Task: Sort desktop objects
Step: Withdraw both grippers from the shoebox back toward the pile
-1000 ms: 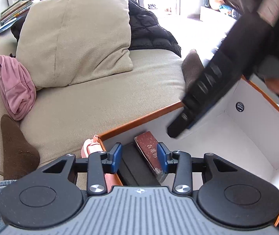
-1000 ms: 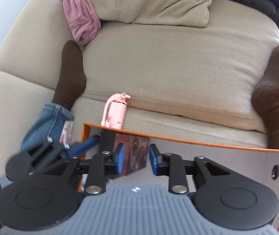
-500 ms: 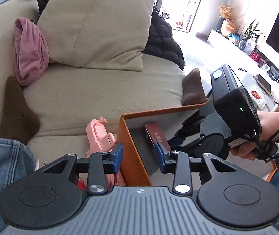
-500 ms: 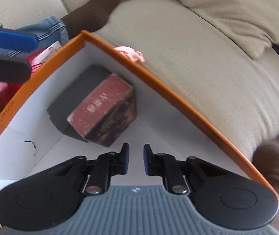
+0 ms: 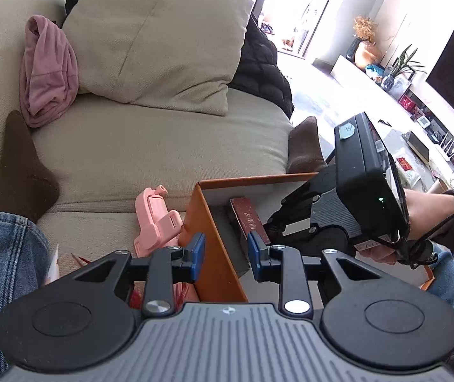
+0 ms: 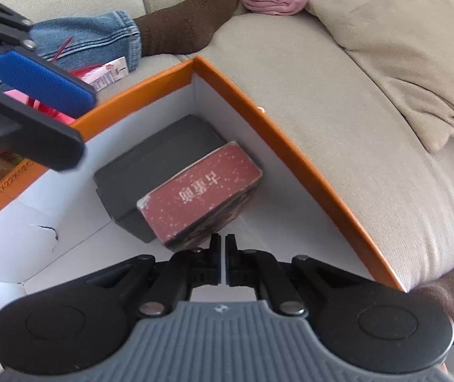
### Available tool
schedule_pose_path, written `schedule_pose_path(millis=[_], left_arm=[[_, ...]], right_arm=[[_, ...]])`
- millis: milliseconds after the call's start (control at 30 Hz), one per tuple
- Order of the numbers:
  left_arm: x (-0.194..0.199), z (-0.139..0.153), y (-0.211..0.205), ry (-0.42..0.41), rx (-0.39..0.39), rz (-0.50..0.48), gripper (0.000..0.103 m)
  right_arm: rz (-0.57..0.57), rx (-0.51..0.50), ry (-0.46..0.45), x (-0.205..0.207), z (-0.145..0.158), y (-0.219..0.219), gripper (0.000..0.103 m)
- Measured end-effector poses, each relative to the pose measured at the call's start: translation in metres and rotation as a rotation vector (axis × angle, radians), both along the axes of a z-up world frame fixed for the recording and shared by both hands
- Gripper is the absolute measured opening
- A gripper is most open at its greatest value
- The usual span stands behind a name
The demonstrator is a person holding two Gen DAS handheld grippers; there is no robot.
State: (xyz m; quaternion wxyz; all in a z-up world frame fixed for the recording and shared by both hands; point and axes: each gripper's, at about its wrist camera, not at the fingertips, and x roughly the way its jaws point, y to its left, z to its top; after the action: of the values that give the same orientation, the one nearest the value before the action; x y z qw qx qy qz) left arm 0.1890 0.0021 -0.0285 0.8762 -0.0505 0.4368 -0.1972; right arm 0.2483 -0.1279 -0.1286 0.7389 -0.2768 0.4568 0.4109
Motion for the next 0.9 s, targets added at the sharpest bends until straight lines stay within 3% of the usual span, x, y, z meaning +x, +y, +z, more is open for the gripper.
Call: schedule_pose_path(millis=[200, 367, 467, 567, 667, 800, 900], left_arm=[[-0.041, 0.029, 0.036, -0.046, 0.054, 0.103, 0.033], [-0.076, 0.037, 0.070, -0.041, 0.118, 0.209, 0.033], [-0.095, 0.035, 0.079, -0.048, 0.173, 0.240, 0.033], [-0.112, 0.030, 0.080, -0.057, 0.233, 0.223, 0.034], [-0.125, 0.018, 0.075, -0.065, 0.298, 0.168, 0.034], [-0.137, 0.002, 0.062, -0.094, 0.422, 0.085, 0.035], [-0.140, -0.010, 0.053, -0.107, 0.491, 0.016, 0.042]], right_arm=[[-0.097, 0.029, -0.089, -0.025, 0.031, -0.025, 0.007], [-0.156, 0.177, -0.107, -0.065, 0.075, -0.039, 0.009], [-0.125, 0.241, -0.103, -0.096, 0.095, -0.032, 0.012], [-0.073, 0.263, -0.081, -0.124, 0.105, -0.012, 0.024], [0.000, 0.260, -0.054, -0.148, 0.109, 0.013, 0.026], [0.054, 0.190, -0.039, -0.169, 0.103, 0.044, 0.050], [0.092, 0.118, -0.064, -0.182, 0.093, 0.064, 0.051]])
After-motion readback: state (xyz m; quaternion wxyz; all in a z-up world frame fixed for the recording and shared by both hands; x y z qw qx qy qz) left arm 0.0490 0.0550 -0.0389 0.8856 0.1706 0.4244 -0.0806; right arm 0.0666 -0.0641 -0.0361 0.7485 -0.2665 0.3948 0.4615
